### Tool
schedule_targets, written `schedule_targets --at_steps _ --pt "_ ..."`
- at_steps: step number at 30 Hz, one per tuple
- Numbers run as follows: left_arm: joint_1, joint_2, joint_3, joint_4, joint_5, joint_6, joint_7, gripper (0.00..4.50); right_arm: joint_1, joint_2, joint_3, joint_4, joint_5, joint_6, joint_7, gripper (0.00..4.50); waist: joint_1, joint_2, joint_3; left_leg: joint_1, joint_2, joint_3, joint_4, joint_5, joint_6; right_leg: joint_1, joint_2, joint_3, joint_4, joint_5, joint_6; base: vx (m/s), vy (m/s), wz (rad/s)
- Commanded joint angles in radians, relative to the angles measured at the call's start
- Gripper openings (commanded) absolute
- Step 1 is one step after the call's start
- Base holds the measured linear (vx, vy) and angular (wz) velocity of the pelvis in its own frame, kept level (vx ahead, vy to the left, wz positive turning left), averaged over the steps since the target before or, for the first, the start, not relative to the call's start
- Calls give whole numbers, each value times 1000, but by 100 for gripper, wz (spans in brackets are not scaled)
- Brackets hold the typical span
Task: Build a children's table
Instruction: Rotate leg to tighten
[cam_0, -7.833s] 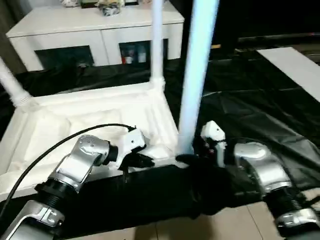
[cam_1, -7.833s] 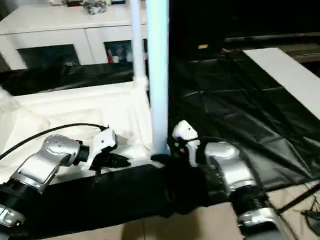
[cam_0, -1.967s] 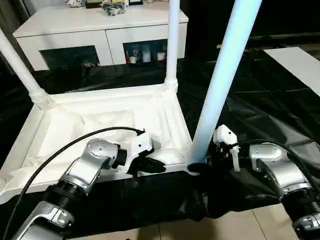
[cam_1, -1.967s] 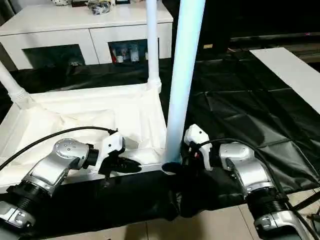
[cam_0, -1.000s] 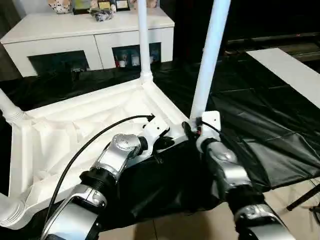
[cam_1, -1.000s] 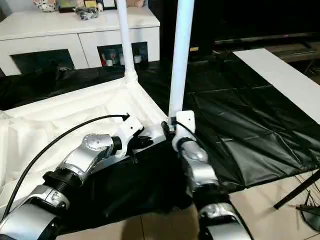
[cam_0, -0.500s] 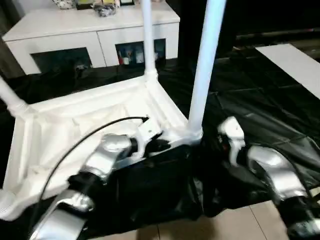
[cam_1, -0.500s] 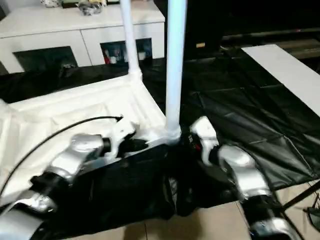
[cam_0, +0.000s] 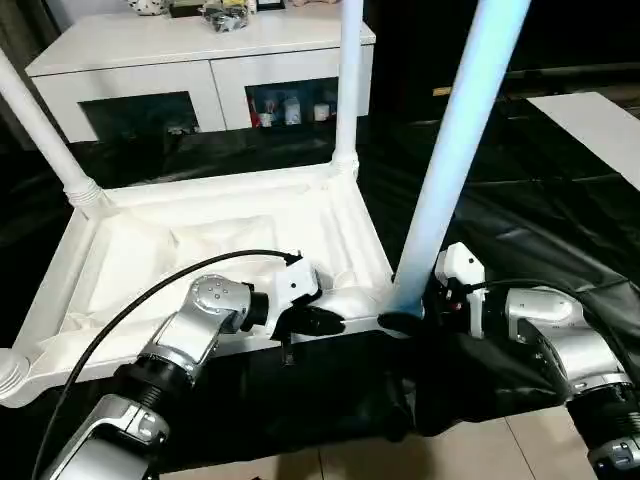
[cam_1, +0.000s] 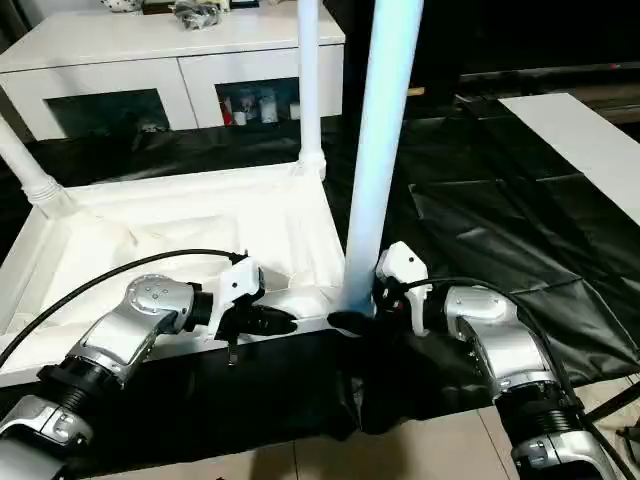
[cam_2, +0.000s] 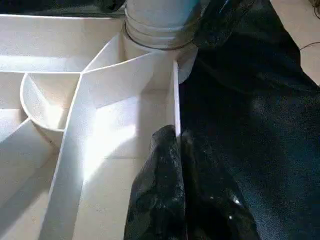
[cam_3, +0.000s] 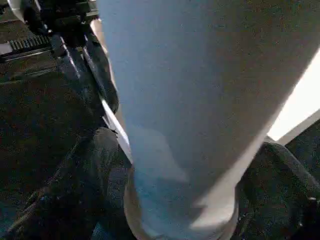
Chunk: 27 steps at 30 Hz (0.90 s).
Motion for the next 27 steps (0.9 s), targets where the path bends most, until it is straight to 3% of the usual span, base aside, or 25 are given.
schedule_targets --at_steps 1,10,16,19,21,22,24,25,27 --pt "13 7 -14 -14 -4 12 -27 0 -21 -6 17 5 -10 18 7 357 -3 -24 -64 10 55 -20 -67 -144 101 48 -56 38 -49 -200 -249 0 0 0" --pt "13 9 -13 -18 3 21 -20 0 -27 7 17 27 -31 17 -2 272 -3 -21 -65 10 54 -21 -66 -147 97 49 -55 37 -49 -201 -247 0 0 0" --pt "11 6 -10 -7 11 18 -3 0 -21 28 9 49 -41 14 -48 258 -4 -21 -65 11 54 -21 -66 -154 94 48 -55 37 -51 -207 -248 0 0 0" --pt "-4 -10 1 32 28 16 55 0 -16 80 -12 84 -59 25 -169 256 -12 -21 -60 10 52 -23 -72 -194 73 47 -56 37 -58 -272 -231 0 0 0" --pt "-39 -44 24 99 44 8 144 0 -4 149 -37 107 -73 47 -314 256 -22 -21 -54 14 48 -23 -76 -237 50 42 -55 36 -71 -348 -210 0 0 0" --pt "-74 -74 43 159 56 -5 225 0 6 209 -59 116 -81 78 -439 256 -34 -22 -52 20 45 -26 -80 -289 18 38 -54 35 -80 -425 -183 0 0 0" --pt "-79 -79 45 167 58 -7 235 0 7 218 -64 118 -82 85 -459 256 -39 -22 -52 25 45 -31 -83 -323 2 37 -55 33 -85 -471 -162 0 0 0" --pt "-133 -117 65 253 76 -23 354 0 7 310 -108 140 -97 135 -675 255 -44 -19 -50 26 42 -34 -86 -350 -7 32 -54 32 -92 -507 -141 0 0 0" --pt "-164 -139 85 300 78 -27 429 0 1 356 -130 162 -106 146 -788 255 -53 -20 -48 31 41 -38 -89 -386 -23 29 -53 29 -98 -545 -121 0 0 0"
